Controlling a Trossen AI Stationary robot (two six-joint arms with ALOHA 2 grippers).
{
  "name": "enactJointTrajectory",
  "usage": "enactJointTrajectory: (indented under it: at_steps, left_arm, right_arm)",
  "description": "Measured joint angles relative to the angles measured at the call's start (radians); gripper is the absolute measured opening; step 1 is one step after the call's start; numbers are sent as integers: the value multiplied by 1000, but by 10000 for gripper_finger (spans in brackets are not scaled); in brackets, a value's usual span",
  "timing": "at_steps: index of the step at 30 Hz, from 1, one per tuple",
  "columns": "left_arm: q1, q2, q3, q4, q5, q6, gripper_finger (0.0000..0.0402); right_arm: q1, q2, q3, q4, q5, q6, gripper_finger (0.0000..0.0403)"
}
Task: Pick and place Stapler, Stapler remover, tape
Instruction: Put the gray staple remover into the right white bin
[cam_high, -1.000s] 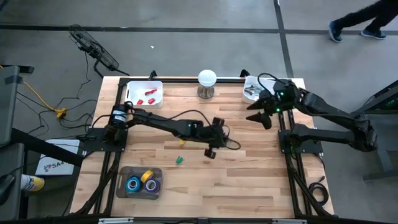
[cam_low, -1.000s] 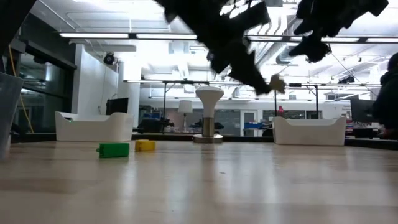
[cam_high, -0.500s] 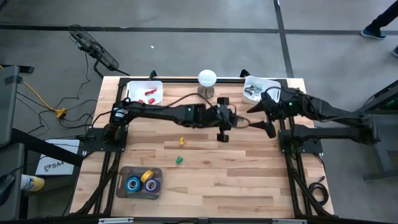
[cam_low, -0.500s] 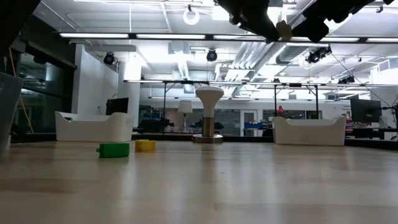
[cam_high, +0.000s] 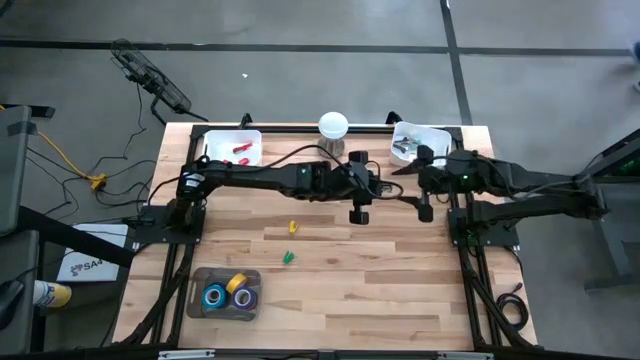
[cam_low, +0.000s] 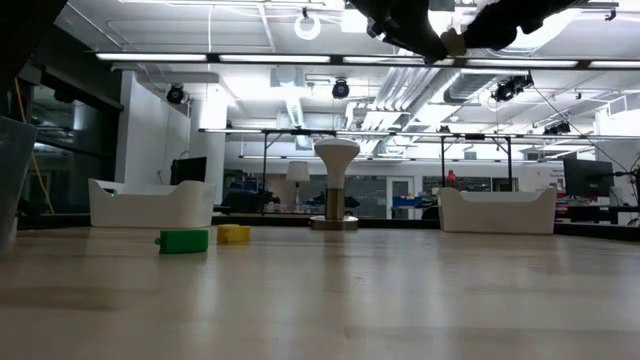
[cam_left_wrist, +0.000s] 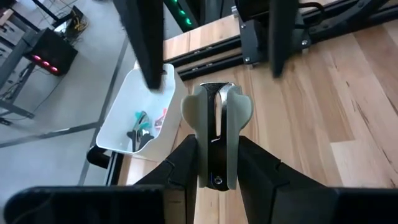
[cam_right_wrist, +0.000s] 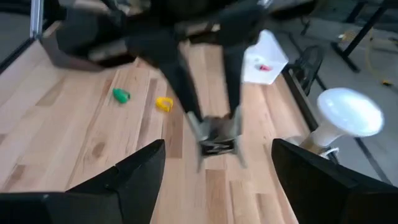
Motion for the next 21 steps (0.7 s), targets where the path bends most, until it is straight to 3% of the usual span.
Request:
enactJointTrajectory:
  at_steps: [10, 21]
  left_arm:
    - [0, 0, 0, -15, 3, -4, 79]
    - [-1, 0, 0, -34, 17, -26, 79]
  right_arm:
    - [56, 98, 0, 63, 12, 4, 268]
    - [74, 101, 0, 64, 66, 4, 136]
